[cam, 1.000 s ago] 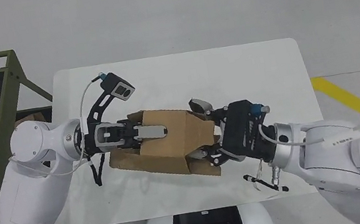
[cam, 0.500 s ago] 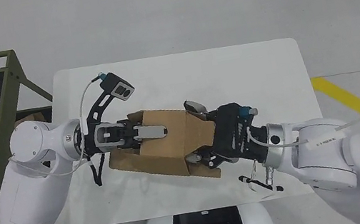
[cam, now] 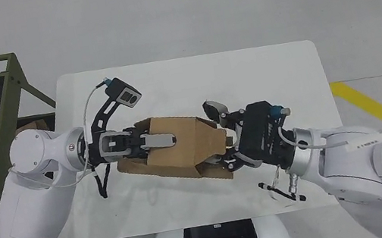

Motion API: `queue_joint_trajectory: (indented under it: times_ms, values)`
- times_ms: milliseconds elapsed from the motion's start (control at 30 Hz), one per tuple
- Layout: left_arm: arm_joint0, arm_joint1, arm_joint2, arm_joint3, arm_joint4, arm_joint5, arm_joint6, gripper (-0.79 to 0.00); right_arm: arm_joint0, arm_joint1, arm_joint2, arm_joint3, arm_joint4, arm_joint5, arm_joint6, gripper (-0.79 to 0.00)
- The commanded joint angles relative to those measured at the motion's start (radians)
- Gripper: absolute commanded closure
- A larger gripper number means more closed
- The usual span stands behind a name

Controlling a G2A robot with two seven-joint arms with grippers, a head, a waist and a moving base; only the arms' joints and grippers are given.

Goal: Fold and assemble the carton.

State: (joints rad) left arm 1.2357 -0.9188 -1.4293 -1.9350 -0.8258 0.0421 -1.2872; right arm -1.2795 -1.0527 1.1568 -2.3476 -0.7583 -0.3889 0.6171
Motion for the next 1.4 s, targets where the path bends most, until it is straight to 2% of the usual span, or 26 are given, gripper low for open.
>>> queue_joint_trajectory:
  times_ms: [0,233,533,667,767,933,1133,1367]
  values:
    - [0.0,0.0,-0.002,0.0,-0.001,-0.001,0.0,0.0,-0.016,0.003,0.023,-0.002,0.009,-0.007,-0.005,-0.563]
    - [0.007,0.0,-0.009,0.001,-0.007,0.0,0.005,0.0,-0.085,0.013,0.125,-0.002,0.058,-0.043,-0.053,-0.563]
    - [0.01,-0.002,-0.005,0.004,-0.069,0.061,0.015,0.0,-0.147,0.02,0.209,-0.002,0.083,-0.041,-0.091,-0.493]
    - [-0.016,-0.005,-0.005,0.04,-0.187,0.119,-0.023,0.0,-0.152,0.02,0.234,-0.002,0.098,-0.026,-0.108,-0.502]
    - [-0.044,-0.006,0.005,0.063,-0.213,0.154,-0.06,0.0,-0.15,0.021,0.253,-0.002,0.107,-0.023,-0.12,-0.539]
    - [-0.086,-0.008,0.036,0.083,-0.209,0.199,-0.098,0.0,-0.143,0.022,0.27,-0.002,0.131,-0.034,-0.117,-0.594]
    - [-0.118,-0.012,0.076,0.094,-0.193,0.214,-0.102,0.0,-0.139,0.023,0.274,-0.002,0.157,-0.029,-0.101,-0.616]
    - [-0.137,-0.015,0.096,0.093,-0.191,0.223,-0.092,0.0,-0.099,0.024,0.23,-0.002,0.168,-0.069,-0.052,-0.646]
